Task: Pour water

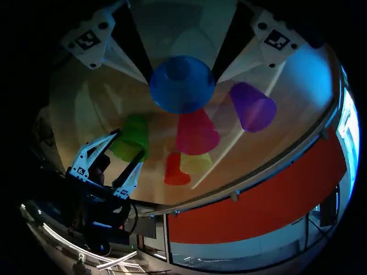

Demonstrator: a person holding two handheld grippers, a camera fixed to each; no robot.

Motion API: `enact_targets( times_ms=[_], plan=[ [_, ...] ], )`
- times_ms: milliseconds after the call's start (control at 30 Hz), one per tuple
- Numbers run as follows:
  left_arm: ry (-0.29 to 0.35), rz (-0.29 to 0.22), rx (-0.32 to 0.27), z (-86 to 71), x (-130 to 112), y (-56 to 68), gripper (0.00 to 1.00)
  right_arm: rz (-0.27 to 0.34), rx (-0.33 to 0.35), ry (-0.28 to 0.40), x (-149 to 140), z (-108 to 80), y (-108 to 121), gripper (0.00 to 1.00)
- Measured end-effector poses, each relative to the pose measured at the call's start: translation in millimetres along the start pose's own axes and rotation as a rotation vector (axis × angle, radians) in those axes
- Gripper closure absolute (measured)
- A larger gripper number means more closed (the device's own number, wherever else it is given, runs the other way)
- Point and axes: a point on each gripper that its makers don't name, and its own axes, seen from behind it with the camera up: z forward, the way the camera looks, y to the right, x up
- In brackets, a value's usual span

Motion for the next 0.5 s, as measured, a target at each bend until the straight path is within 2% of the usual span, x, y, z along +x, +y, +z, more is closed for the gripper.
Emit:
enact_targets(
  times_ms=[167, 500],
  plan=[
    [-0.021, 0.030, 0.010, 3.1, -5, -0.5, 0.12, 0.002, -0.004, -0.013, -6, 1.0, 0, 0.07],
    [-0.038, 0.038, 0.011, 1.9, -9, -2.1, 0.12, 0.012, -0.017, -0.019, -13, -1.1, 2, 0.01]
  ],
)
